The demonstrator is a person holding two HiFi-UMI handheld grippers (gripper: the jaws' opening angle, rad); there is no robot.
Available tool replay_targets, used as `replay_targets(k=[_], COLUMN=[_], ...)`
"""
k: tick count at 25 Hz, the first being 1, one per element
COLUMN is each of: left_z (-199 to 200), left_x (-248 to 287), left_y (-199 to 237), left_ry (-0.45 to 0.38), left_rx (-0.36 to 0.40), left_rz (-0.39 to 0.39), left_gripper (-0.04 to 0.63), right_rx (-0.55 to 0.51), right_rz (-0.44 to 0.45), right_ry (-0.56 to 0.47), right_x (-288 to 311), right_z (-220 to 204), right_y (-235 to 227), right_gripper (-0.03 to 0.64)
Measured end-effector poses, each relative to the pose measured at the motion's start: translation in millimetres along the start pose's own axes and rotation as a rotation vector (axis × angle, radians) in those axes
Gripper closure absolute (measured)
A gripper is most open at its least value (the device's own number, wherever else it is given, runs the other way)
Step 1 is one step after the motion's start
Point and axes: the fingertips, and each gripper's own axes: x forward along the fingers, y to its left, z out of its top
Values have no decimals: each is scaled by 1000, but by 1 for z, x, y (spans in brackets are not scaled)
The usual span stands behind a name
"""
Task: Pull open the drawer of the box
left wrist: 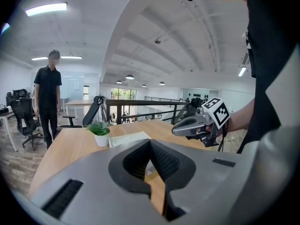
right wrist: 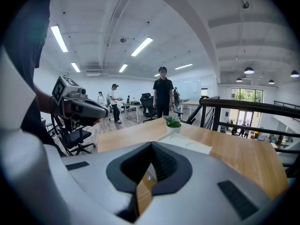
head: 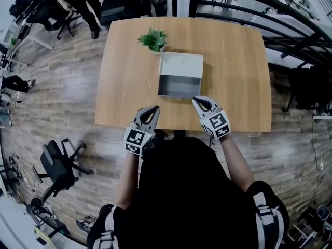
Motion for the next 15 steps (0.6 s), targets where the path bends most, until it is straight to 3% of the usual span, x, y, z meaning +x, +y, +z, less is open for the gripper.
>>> replay_targets(k=[15], left_z=[-7], left_x=[8], left_y=[5], left_ry=[-3], left_rx=[-19], left_rz=[6], left_gripper=[572], right_rx=[-22], right_rz=[-7], right_ry=[7], right_x=[3], right_z=[-1], right_y=[-1], right_gripper=[592])
